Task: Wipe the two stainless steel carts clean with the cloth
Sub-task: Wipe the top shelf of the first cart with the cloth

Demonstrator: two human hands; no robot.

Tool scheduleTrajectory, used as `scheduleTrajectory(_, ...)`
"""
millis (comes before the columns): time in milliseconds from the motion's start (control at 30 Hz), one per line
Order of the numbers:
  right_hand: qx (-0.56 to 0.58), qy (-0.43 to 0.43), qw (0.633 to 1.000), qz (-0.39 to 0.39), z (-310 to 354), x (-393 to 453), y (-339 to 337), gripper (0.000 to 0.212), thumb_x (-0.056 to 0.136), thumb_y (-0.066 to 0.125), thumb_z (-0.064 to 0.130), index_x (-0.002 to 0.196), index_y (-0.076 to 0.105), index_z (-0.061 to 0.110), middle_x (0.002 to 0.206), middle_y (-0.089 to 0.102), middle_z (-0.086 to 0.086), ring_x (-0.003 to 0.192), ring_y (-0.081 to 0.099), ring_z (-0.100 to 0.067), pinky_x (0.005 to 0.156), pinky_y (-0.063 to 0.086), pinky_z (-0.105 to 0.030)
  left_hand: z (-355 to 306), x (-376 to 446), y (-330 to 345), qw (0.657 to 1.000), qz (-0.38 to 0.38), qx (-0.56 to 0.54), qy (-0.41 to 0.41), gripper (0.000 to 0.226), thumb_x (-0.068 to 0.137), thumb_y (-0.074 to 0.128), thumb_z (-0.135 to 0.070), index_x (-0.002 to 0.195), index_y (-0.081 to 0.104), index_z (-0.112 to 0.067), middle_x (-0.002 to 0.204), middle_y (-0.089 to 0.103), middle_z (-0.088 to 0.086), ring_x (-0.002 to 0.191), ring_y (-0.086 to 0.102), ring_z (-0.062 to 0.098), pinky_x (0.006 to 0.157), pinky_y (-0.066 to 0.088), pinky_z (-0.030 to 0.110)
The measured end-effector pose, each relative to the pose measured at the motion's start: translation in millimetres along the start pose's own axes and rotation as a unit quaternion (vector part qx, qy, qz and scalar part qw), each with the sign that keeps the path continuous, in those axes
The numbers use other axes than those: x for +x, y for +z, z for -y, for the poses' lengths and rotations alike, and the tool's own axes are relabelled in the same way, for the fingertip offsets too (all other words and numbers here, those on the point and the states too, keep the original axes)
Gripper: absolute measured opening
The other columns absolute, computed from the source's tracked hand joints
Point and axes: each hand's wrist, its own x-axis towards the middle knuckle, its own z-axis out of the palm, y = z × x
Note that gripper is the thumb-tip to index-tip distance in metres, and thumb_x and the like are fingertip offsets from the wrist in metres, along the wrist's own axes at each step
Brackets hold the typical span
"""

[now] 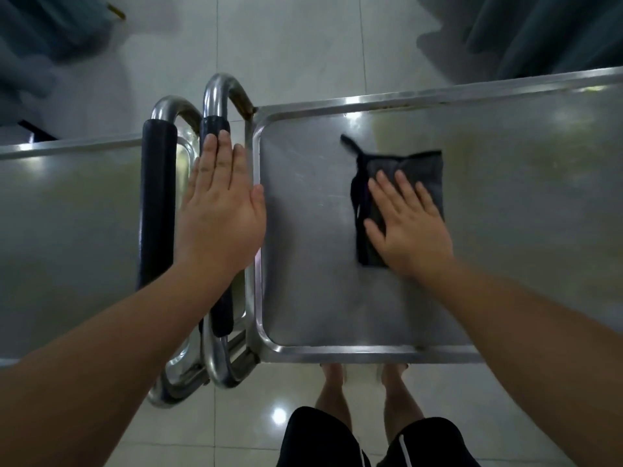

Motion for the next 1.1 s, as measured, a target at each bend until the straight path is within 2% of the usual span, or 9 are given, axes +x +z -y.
scheduleTrajectory(233,0.015,0.02,0.999,0.024,-26,117,-32,0.075,0.1,0.017,0.062,0.165,0.008,0.026,0.173,0.003,0.007,0.159,-0.003,-0.018,0.128,-0.001,-0.044,2,0,3,1.0,-0.013,0.0,-0.004,0.066,0.112,0.017,-0.043,0.167,0.017,-0.006,0.176,0.006,0.013,0.163,-0.001,0.023,0.133,0.005,0.045)
scheduleTrajectory(400,0.01,0.016,1.0,0.023,-30,121,-35,0.074,0.101,0.013,0.063,0.165,0.005,0.027,0.173,0.0,0.007,0.159,-0.006,-0.018,0.128,-0.002,-0.043,1,0,3,1.0,0.001,0.013,-0.013,0.067,0.112,0.016,-0.045,0.168,0.011,-0.009,0.177,0.001,0.01,0.163,-0.006,0.021,0.132,0.0,0.042)
scheduleTrajectory(533,0.01,0.017,0.999,0.027,-30,71,-35,0.073,0.102,0.018,0.059,0.166,0.01,0.023,0.173,0.006,0.004,0.159,-0.001,-0.02,0.128,0.002,-0.046,1,1,2,0.999,0.02,0.027,-0.01,0.073,0.111,0.012,-0.055,0.168,0.008,-0.009,0.177,-0.006,0.009,0.163,-0.011,0.02,0.131,-0.001,0.042)
scheduleTrajectory(700,-0.009,0.005,0.999,0.04,-34,-43,-19,0.073,0.102,0.028,0.056,0.165,0.017,0.02,0.172,0.012,0.003,0.159,0.003,-0.021,0.128,0.009,-0.048,2,0,1,0.999,0.024,0.04,0.0,0.08,0.109,0.008,-0.062,0.168,0.008,-0.007,0.177,-0.007,0.011,0.162,-0.013,0.022,0.132,0.002,0.046)
scheduleTrajectory(900,-0.019,0.001,0.998,0.066,-49,-177,8,0.071,0.105,0.023,0.059,0.166,0.012,0.024,0.173,0.008,0.005,0.159,0.005,-0.022,0.127,0.013,-0.05,2,-1,3,1.0,0.007,0.014,-0.002,0.079,0.11,0.012,-0.061,0.167,0.012,-0.005,0.177,0.0,0.012,0.163,-0.008,0.021,0.131,-0.001,0.041)
scheduleTrajectory(1000,-0.022,-0.015,0.997,0.078,-60,-182,10,0.072,0.104,0.023,0.061,0.166,0.011,0.026,0.173,0.007,0.006,0.159,0.004,-0.021,0.127,0.011,-0.049,2,-2,6,1.0,-0.001,0.017,0.0,0.079,0.111,0.013,-0.06,0.167,0.013,-0.004,0.177,0.002,0.013,0.163,-0.007,0.022,0.131,0.002,0.043)
scheduleTrajectory(1100,-0.017,-0.009,0.998,0.062,-69,-150,3,0.073,0.102,0.028,0.059,0.165,0.015,0.026,0.172,0.011,0.006,0.159,0.006,-0.02,0.127,0.013,-0.05,4,-2,9,1.0,-0.005,0.02,-0.002,0.079,0.111,0.013,-0.061,0.167,0.011,-0.006,0.177,0.001,0.011,0.163,-0.008,0.02,0.13,0.006,0.046)
